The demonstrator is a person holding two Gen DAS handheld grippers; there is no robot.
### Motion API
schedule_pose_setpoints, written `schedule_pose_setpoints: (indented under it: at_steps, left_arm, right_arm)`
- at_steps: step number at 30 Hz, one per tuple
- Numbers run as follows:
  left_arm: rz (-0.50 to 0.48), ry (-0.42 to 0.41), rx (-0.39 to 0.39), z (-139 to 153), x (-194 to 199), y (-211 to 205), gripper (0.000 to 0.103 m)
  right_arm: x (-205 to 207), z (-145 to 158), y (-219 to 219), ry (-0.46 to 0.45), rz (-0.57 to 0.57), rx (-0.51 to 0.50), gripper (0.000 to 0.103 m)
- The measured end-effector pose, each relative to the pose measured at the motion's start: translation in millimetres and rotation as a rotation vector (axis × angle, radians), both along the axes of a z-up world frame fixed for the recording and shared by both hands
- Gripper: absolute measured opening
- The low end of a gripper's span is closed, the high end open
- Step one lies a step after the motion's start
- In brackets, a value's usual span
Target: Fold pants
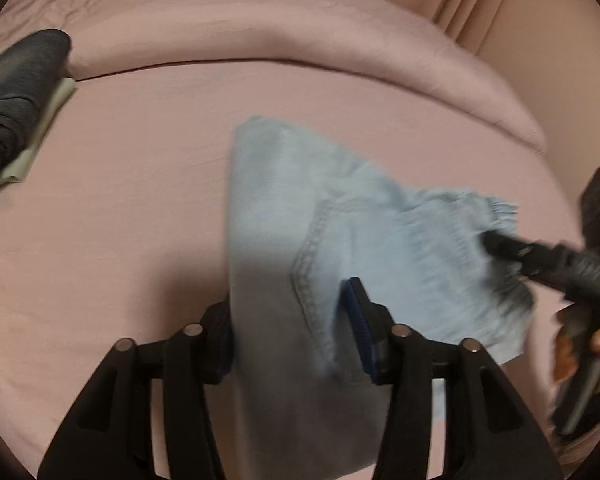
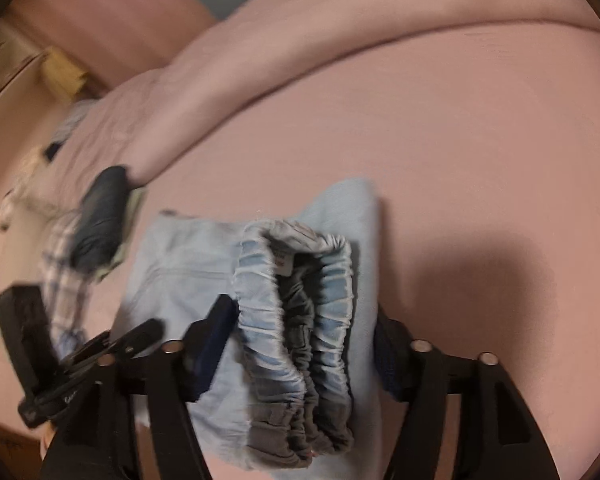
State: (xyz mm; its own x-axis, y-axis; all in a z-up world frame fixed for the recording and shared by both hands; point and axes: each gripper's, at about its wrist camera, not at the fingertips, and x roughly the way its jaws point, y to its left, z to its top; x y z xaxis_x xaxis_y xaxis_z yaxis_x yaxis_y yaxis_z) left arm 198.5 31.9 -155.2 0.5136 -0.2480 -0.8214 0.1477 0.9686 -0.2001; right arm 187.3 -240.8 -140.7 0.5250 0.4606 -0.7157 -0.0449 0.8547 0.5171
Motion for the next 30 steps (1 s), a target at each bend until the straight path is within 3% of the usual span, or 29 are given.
schedule_pose_setpoints:
  at_steps: [2,4,9,13,17,21,25,30]
  left_arm:
    - [0.018,-0.006,0.039,-2.9,-6.4,5.5,0.070]
    - [0.031,-0.021,0.081,-2.0,-12.9,9.4,0.077]
    - [0.067,-0.067,0.134,8.0,-25.1,21.1,0.077]
    - [0.044,-0.110,0.093,21.1,-30.3,14.0,0.080]
    - [-0.005,-0.097,0.080,14.4,-13.8,-16.3,0.081]
    - [-0.039,-0.066,0.156,-8.6,-8.0,-39.6,0.085]
    - [-0.028,-0.045,0.148,-21.7,0.8,-37.0,0.092]
    - [-0.020,-0.072,0.161,1.1,-12.0,-34.1,0.091]
  right_arm:
    - [-2.4,-5.0,-12.1,0.021,-0.040,0.023,0.071]
    - [-5.8,-3.7,-18.8,0.020,-0.063,0.027,0.077]
    - [-16.5,12.1,-19.4,-0.018,-0.087,-0.051,0.078]
    - [-32.2,43.3,-10.1,-0.153,-0.141,-0.214,0.078]
    - [-42.9,46.0,9.5,-0.196,0.000,-0.181,0.078]
    - [-49.8,21.7,36.1,-0.173,0.109,-0.290,0.061]
    - [-42.5,-8.2,35.0,-0.114,0.126,-0.327,0.059]
    - [-48.1,10.2,35.2,-0.122,0.126,-0.323,0.059]
